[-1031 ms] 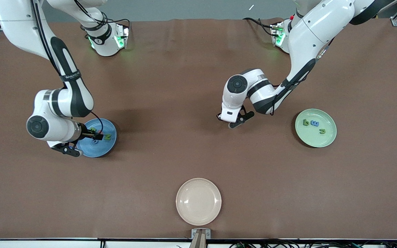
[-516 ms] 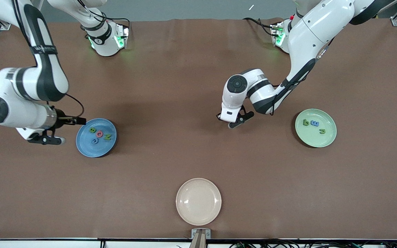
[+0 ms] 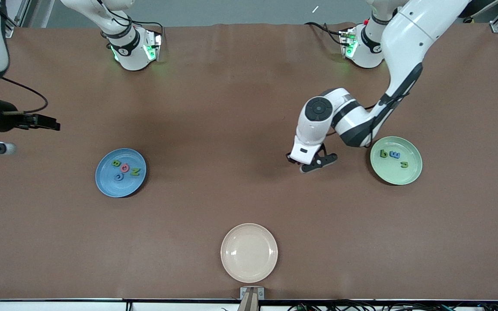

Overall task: Sort uppercase to blue plate, lowercase to green plate
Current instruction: 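Carry the blue x to the green plate and open the left gripper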

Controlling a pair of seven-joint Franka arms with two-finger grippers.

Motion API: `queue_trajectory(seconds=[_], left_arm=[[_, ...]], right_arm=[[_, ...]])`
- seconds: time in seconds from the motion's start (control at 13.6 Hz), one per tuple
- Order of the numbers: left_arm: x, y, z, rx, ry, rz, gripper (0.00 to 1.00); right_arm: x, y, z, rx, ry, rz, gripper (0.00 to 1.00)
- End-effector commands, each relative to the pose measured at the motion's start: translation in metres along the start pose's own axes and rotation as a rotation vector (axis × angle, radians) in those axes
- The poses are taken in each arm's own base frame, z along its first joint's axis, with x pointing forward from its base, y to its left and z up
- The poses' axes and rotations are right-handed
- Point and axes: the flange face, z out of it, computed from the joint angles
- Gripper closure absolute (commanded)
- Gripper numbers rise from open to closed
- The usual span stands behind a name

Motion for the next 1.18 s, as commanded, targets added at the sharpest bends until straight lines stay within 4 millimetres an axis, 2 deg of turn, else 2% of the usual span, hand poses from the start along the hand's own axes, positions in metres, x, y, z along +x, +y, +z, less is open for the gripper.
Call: queue_trajectory(seconds=[0.0,0.07,0.22,0.37,0.44,0.59,0.81,1.03,1.1], left_arm=[[0.037,-0.032,-0.021,0.010,0.016,0.024,0.85],[0.053,-0.046,-0.027,-0.005,0.014,0.026,0.85],[0.081,-0.078,-0.037,-0.014,0.005,0.071,0.85],[0.101,-0.112,-0.032,0.025,-0.021,0.106,0.85],[0.108,-0.129,-0.026,0.034,-0.034,0.133,0.85],[0.119,-0.159,-0.016,0.046,-0.055,0.169,0.85],[0.135,-0.207,-0.003,0.056,-0.088,0.213,0.85],[0.139,-0.241,0.012,0.064,-0.124,0.253,0.85],[0.140,-0.247,0.015,0.067,-0.127,0.258,0.85]], right_arm=[[0.009,0.002,-0.043,-0.025,0.041,-0.005,0.00],[0.008,0.002,-0.052,-0.028,0.061,-0.005,0.00],[0.008,-0.002,-0.059,-0.031,0.076,-0.010,0.00],[0.013,-0.004,-0.056,-0.033,0.079,-0.011,0.00],[0.012,0.000,-0.066,-0.034,0.097,-0.005,0.00],[0.004,0.000,-0.088,-0.039,0.133,-0.001,0.00],[-0.009,0.011,-0.103,-0.031,0.110,0.018,0.00],[-0.014,0.020,-0.102,-0.006,0.086,0.034,0.00],[-0.018,0.015,-0.102,-0.004,0.069,0.032,0.00]])
